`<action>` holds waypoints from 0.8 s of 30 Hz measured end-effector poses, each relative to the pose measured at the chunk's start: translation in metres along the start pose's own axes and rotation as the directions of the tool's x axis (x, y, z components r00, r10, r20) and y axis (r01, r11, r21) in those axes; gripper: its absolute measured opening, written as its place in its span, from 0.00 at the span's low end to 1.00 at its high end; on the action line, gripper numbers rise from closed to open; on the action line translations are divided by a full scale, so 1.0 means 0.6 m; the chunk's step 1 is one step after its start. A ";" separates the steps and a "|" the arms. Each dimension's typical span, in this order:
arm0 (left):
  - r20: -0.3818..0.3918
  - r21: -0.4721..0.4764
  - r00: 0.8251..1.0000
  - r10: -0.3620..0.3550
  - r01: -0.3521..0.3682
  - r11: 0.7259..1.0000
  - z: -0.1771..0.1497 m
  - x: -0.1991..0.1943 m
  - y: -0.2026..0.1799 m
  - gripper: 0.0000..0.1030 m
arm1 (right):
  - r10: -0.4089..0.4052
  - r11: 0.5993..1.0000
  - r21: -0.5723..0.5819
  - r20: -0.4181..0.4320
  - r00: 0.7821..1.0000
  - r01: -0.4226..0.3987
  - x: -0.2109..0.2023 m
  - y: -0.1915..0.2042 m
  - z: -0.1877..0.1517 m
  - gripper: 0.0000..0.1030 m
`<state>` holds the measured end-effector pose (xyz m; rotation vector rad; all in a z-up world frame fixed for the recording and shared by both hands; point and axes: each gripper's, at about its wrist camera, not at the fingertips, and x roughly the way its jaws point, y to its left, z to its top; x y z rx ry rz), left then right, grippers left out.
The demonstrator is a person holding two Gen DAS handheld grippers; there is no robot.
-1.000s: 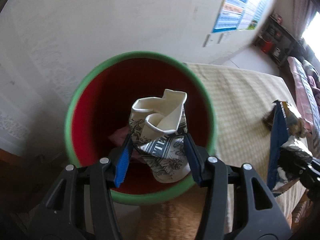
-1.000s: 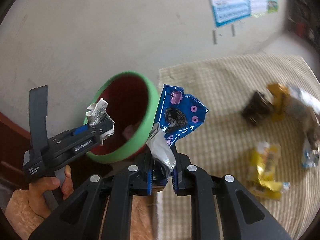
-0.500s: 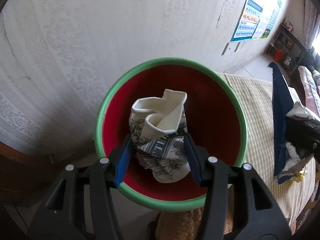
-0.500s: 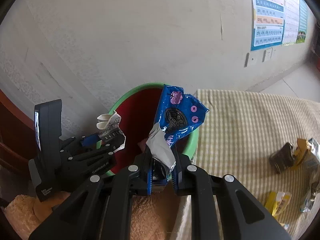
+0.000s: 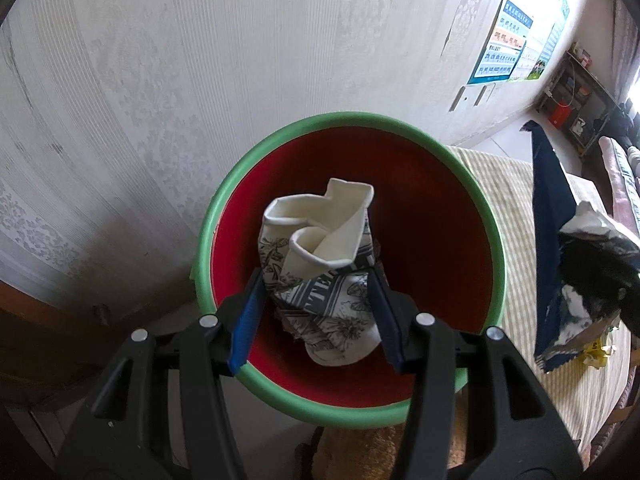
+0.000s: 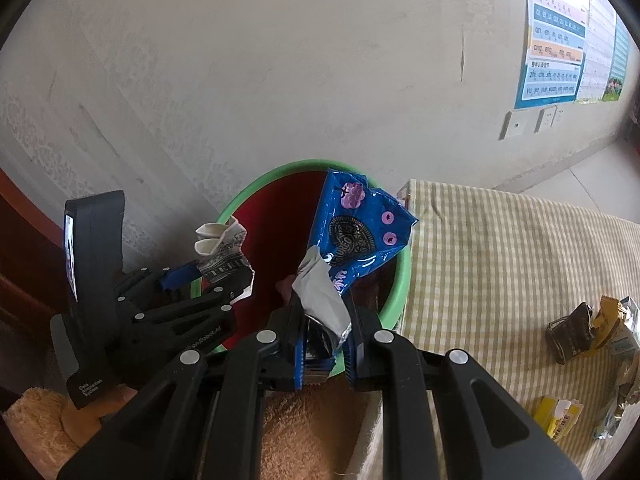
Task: Collect trash
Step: 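Carry both items over the bucket and open both grippers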
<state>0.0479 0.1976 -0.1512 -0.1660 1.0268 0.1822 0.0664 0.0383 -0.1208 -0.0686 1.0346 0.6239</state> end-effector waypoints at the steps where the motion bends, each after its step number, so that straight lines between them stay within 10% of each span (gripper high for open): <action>1: -0.001 0.000 1.000 0.000 0.000 1.000 0.001 0.001 -0.002 0.48 | 0.000 1.000 -0.002 -0.001 1.000 0.000 0.001 0.001 0.000 0.15; 11: -0.005 -0.004 1.000 0.013 -0.013 1.000 0.004 0.007 -0.001 0.48 | 0.011 1.000 0.000 0.030 1.000 -0.011 -0.007 0.011 0.019 0.16; 14: -0.001 -0.015 1.000 0.023 -0.023 1.000 0.007 0.007 -0.001 0.59 | 0.011 1.000 0.001 0.071 0.997 -0.011 -0.016 0.012 0.021 0.53; 24: 0.008 -0.027 1.000 0.028 -0.028 0.999 0.008 -0.002 0.000 0.60 | 0.017 0.999 0.025 0.104 0.994 -0.019 -0.039 0.003 0.018 0.55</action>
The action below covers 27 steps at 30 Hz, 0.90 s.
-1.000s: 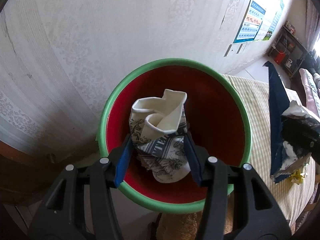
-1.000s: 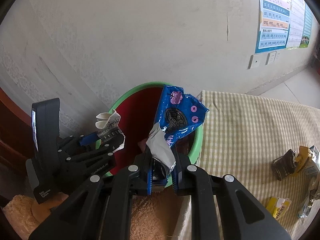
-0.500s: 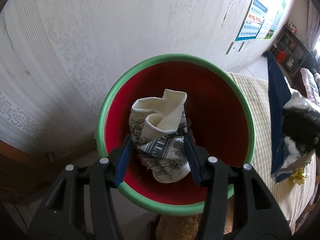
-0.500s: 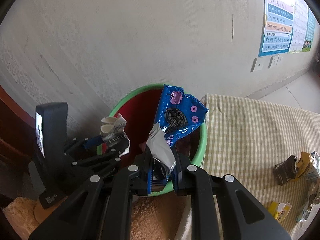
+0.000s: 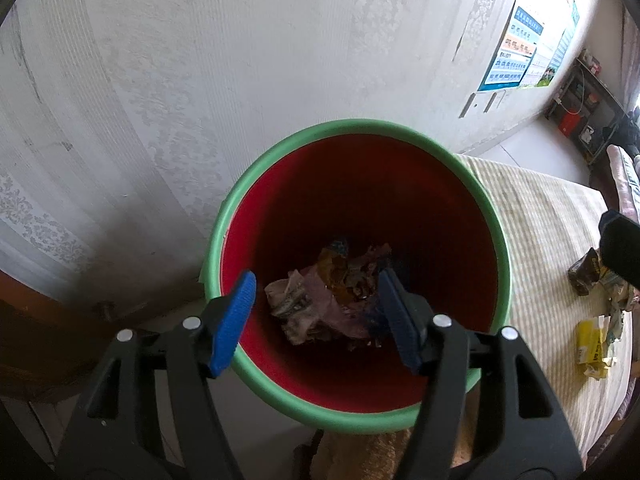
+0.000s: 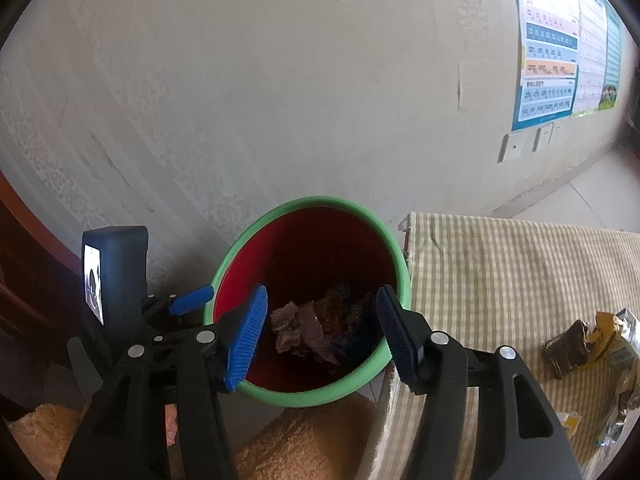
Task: Collect trash
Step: 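Carry both items over the bucket and open both grippers, then grasp the yellow cartoon-printed wrapper with the right gripper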
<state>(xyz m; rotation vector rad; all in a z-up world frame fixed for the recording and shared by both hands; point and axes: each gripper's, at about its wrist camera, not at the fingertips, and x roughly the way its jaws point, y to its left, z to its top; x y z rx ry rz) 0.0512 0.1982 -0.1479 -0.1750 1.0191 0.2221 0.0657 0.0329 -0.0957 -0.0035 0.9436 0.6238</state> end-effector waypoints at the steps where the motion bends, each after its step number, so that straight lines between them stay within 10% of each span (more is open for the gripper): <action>1: 0.001 0.002 1.000 -0.002 0.002 1.000 0.000 -0.002 -0.001 0.59 | -0.003 1.000 0.004 0.003 1.000 0.003 -0.006 -0.004 -0.003 0.55; 9: -0.010 0.044 0.999 -0.038 0.038 0.998 -0.008 -0.007 -0.037 0.60 | -0.120 0.986 0.116 -0.014 0.993 0.121 -0.075 -0.101 -0.065 0.59; 15: -0.016 0.109 0.998 -0.068 0.069 0.992 -0.015 -0.012 -0.088 0.60 | -0.340 0.913 0.198 -0.114 0.933 0.357 -0.125 -0.233 -0.140 0.63; 24: -0.039 0.225 0.993 -0.111 0.117 0.967 -0.032 -0.026 -0.180 0.60 | -0.281 0.883 0.311 -0.248 0.927 0.350 -0.094 -0.301 -0.240 0.69; 27: -0.042 0.279 0.991 -0.125 0.132 0.951 -0.038 -0.033 -0.217 0.60 | -0.211 0.895 0.344 -0.237 0.948 0.285 -0.085 -0.296 -0.252 0.49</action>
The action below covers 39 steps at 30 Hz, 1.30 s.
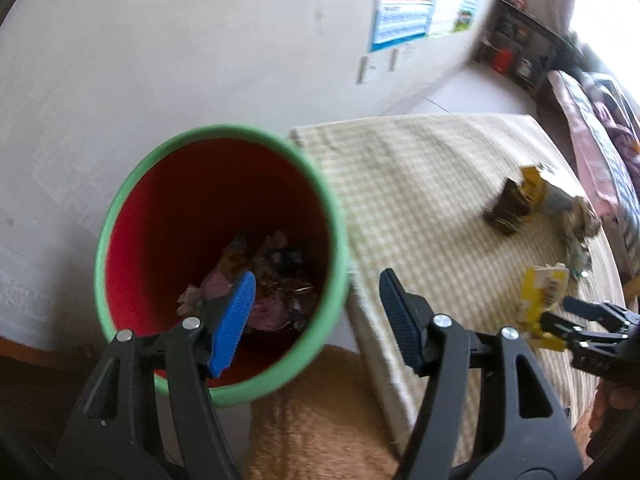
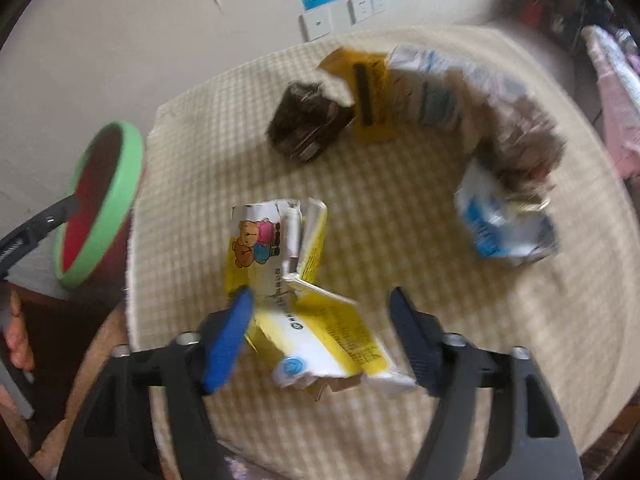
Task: Collect trash
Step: 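Grasp the yellow cartoon-printed wrapper with the right gripper, then grasp the dark brown snack wrapper with the left gripper and lift it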
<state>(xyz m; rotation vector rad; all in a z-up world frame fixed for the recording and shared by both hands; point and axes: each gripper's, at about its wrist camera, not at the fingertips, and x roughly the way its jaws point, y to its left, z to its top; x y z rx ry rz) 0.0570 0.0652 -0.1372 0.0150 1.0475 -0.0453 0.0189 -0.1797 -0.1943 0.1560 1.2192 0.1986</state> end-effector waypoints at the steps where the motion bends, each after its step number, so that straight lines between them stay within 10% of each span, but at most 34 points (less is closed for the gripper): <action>1: -0.001 0.012 1.000 -0.005 0.005 1.000 0.002 0.000 -0.010 0.60 | 0.002 1.000 0.005 -0.013 1.000 -0.002 0.004 0.001 -0.006 0.34; 6: -0.013 0.092 0.999 -0.051 0.052 0.994 0.017 0.009 -0.080 0.60 | 0.075 0.991 0.105 0.020 0.997 -0.077 -0.014 -0.026 -0.030 0.13; 19: -0.039 0.376 0.992 -0.123 0.128 0.918 0.075 0.113 -0.314 0.60 | 0.000 0.957 0.286 0.170 0.985 -0.050 -0.104 -0.114 -0.069 0.14; 32: -0.133 0.341 0.984 -0.121 0.160 0.926 0.080 0.171 -0.325 0.44 | 0.041 0.961 0.266 0.113 0.993 -0.070 -0.064 -0.088 -0.059 0.21; 39: -0.132 0.288 0.980 -0.149 0.181 0.940 0.048 0.132 -0.269 0.43 | 0.028 0.963 0.261 0.124 0.992 -0.060 -0.066 -0.078 -0.050 0.44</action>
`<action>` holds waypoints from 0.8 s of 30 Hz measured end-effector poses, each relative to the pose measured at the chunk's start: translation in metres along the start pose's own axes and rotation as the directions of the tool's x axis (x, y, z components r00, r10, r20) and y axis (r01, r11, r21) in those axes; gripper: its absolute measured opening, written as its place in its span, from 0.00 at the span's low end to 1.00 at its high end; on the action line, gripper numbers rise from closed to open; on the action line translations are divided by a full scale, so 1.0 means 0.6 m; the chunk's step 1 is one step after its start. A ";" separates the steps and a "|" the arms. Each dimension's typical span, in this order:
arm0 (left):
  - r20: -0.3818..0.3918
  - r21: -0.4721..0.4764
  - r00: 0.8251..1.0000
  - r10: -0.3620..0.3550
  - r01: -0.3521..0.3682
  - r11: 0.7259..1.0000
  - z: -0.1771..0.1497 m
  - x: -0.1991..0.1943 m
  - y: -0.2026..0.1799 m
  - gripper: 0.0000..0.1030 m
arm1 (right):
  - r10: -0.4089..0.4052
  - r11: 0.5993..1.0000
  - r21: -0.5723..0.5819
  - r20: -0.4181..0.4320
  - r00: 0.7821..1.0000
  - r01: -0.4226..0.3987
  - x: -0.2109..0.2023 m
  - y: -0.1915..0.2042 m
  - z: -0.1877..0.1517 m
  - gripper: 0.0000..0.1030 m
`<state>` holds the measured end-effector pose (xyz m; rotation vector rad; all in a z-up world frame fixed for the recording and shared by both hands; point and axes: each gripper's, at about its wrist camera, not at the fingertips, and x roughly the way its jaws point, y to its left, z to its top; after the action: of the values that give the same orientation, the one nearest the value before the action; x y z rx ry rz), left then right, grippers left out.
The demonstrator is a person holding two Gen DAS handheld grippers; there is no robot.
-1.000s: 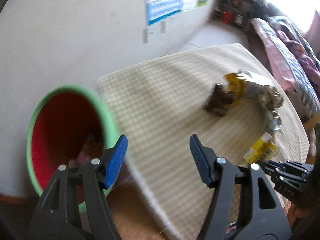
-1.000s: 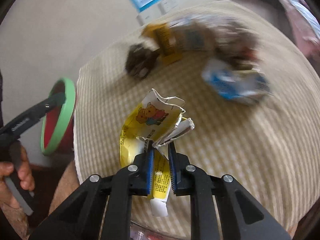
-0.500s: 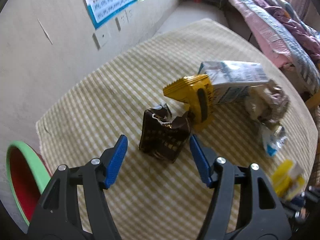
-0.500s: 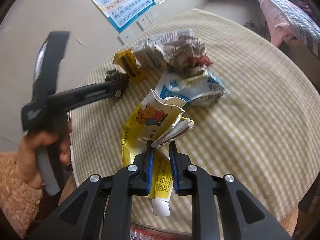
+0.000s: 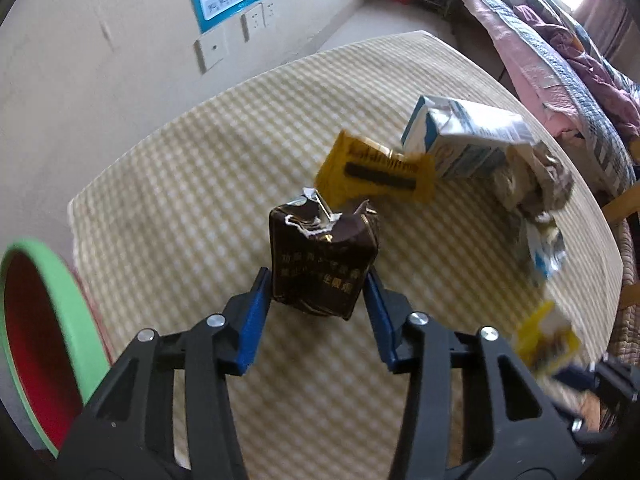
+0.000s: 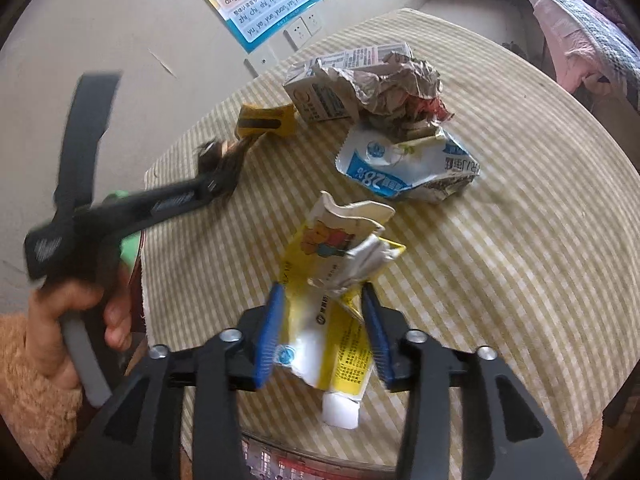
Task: Collect trash
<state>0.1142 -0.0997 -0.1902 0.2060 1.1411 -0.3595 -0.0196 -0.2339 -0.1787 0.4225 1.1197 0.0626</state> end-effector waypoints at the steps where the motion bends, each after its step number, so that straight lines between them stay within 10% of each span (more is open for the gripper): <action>1: 0.003 -0.002 1.000 0.001 -0.001 1.000 -0.007 -0.006 0.003 0.43 | -0.001 1.000 0.000 0.003 1.000 0.001 0.000 0.002 0.001 0.49; 6: 0.026 -0.021 1.000 0.014 -0.013 1.000 -0.051 -0.052 0.023 0.43 | -0.030 0.999 -0.028 -0.031 0.999 0.030 0.019 0.013 -0.003 0.59; 12: 0.062 -0.078 0.998 0.024 -0.019 0.997 -0.071 -0.089 0.044 0.44 | -0.060 0.997 -0.046 -0.046 0.997 0.058 0.026 0.026 -0.012 0.40; 24: 0.132 -0.093 0.991 0.022 -0.009 0.996 -0.074 -0.144 0.038 0.44 | -0.069 0.992 -0.095 0.081 0.994 0.077 -0.037 0.066 0.007 0.39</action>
<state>0.0535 -0.0488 -0.1300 0.1079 1.0214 -0.3015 -0.0191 -0.2045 -0.1438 0.2934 1.0500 0.0368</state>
